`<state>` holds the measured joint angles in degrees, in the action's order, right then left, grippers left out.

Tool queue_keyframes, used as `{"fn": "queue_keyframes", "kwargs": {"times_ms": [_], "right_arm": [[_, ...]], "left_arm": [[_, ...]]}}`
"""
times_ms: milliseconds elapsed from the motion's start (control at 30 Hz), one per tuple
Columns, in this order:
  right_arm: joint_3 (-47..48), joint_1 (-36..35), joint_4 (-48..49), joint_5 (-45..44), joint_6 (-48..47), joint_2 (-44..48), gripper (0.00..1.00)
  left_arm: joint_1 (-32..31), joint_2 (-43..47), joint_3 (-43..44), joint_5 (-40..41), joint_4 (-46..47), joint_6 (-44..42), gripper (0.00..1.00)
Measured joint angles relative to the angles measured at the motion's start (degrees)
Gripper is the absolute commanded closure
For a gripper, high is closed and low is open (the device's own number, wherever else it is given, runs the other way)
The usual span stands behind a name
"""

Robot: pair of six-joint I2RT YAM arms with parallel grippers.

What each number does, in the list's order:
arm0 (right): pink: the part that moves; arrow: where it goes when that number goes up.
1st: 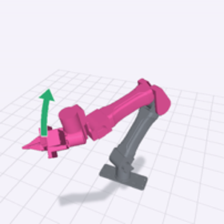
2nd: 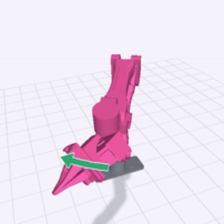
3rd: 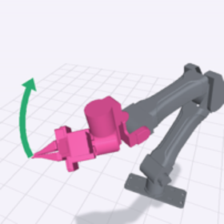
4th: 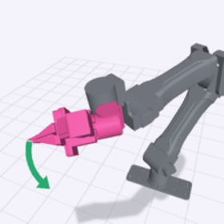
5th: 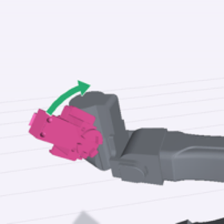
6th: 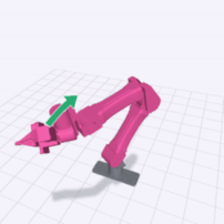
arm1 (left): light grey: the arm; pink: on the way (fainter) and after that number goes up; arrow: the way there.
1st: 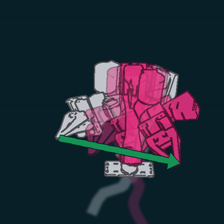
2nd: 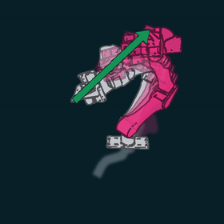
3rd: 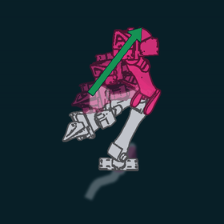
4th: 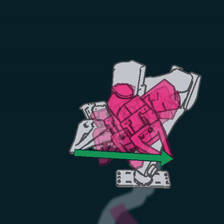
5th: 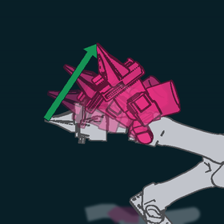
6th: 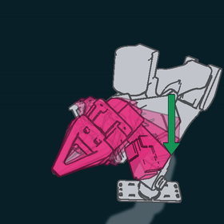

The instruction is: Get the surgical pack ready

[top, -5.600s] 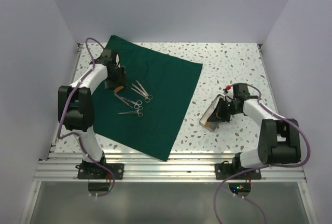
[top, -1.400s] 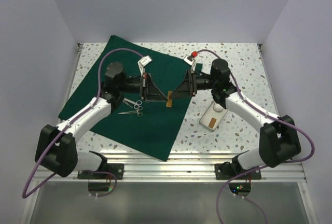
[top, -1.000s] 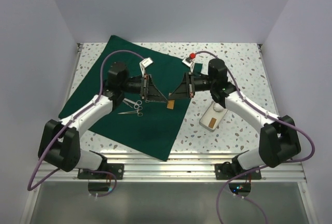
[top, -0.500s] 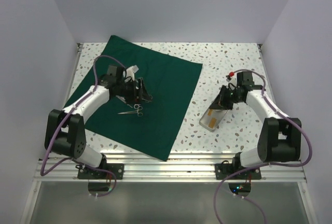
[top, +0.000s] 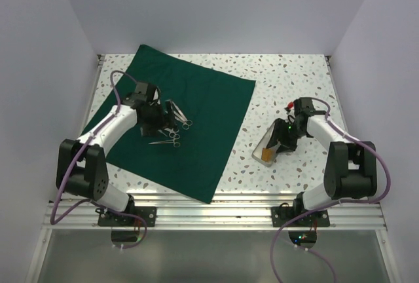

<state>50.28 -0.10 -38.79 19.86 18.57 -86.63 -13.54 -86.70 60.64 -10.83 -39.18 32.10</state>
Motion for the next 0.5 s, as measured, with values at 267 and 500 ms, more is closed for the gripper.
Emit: {"fn": "queue_keyframes", "kwargs": {"times_ms": [267,500], "right_arm": [[3.48,-0.02,-5.27,-4.20,-0.26,0.22,0.34],[9.46,-5.18,-6.49,-4.28,0.90,2.36,0.33]], "left_arm": [[1.49,-5.99,8.48,7.69,-4.00,0.59,0.07],[3.08,-16.39,17.66,16.52,-9.16,3.85,0.35]]}}
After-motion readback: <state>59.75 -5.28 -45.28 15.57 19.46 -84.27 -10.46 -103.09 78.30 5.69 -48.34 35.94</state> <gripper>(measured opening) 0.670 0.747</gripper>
